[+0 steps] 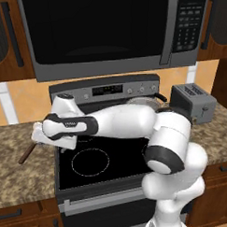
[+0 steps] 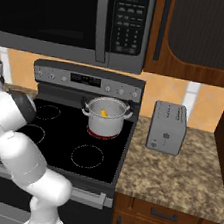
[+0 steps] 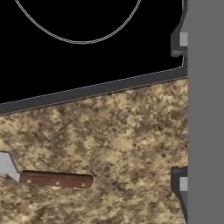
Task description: Put the corn and squash in the pot. Retrieve the spatula and lightly stir the vegetables in the pot.
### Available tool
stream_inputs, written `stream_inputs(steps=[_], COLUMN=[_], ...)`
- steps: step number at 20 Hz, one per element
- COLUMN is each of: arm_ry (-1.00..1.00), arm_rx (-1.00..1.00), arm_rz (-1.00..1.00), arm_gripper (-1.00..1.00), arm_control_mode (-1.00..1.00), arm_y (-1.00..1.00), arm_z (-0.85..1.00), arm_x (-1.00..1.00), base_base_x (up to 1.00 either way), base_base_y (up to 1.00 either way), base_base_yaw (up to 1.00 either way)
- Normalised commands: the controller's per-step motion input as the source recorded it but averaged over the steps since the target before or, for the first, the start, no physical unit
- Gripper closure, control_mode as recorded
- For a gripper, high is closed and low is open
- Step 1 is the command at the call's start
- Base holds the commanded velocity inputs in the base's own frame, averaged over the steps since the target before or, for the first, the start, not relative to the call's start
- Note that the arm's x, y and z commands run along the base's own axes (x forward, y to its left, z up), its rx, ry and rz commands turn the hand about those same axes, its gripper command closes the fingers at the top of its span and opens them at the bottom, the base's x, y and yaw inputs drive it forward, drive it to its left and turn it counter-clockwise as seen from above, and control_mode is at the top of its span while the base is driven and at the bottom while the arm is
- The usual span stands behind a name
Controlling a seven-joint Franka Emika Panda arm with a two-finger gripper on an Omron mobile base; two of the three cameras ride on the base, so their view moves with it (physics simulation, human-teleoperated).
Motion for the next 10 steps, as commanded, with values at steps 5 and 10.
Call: stream_inputs(steps=[5, 10], arm_ry=[0.07, 0.02], arm_rx=[-0.01, -0.06], arm_rz=[0.0, -0.01], arm_gripper=[-1.0, -1.0], arm_control_mode=[-1.0, -1.0], arm_y=[0.86, 0.58], arm_z=[-0.43, -0.19], arm_x=[0.55, 0.38], base_base_x=[0.0, 0.0], base_base_y=[0.0, 0.0], base_base_yaw=[0.0, 0.0])
